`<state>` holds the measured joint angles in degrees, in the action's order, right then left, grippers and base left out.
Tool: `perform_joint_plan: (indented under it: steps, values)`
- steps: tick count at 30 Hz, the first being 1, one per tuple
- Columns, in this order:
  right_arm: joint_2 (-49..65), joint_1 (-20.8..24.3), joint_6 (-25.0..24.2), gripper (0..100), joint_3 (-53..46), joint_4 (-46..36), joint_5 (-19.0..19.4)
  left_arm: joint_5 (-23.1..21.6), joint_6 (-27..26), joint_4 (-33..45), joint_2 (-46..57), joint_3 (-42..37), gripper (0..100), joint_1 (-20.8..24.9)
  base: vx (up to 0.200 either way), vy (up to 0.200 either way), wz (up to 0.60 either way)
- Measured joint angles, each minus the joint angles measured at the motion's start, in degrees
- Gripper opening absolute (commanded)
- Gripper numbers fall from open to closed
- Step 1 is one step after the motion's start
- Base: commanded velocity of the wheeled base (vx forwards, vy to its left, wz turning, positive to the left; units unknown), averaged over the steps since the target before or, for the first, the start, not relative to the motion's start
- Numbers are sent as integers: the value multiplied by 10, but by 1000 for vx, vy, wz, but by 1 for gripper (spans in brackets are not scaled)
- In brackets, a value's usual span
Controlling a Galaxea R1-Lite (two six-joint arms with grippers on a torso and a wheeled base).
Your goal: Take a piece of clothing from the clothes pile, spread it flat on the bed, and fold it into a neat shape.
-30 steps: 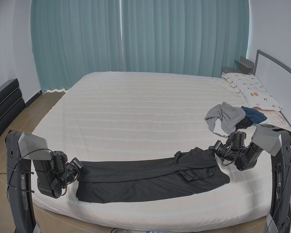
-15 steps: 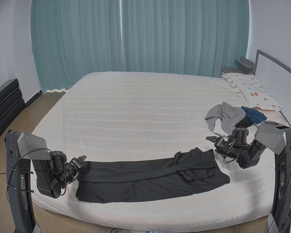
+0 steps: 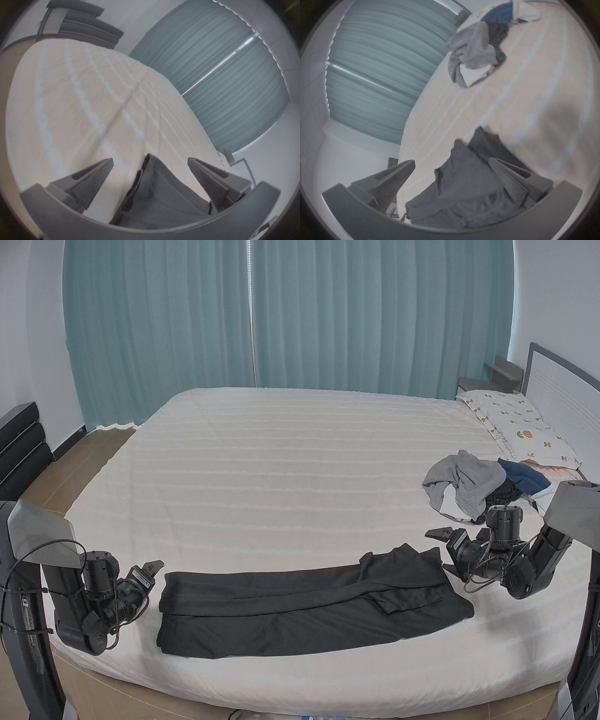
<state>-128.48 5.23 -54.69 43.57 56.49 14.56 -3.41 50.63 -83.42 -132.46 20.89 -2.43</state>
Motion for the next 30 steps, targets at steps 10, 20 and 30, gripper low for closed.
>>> perform_joint_plan:
  steps: [10,20,30]
  values:
    - [26,84,-58,100,-99,8,-4,-3,90,-9,30,-85,100,22,0,0,0]
    - [-6,120,-52,100,-84,21,-83,3,88,-55,15,-102,100,34,0,0,0]
    - [-30,131,-50,100,-80,29,-115,3,86,-56,4,-109,100,37,0,0,0]
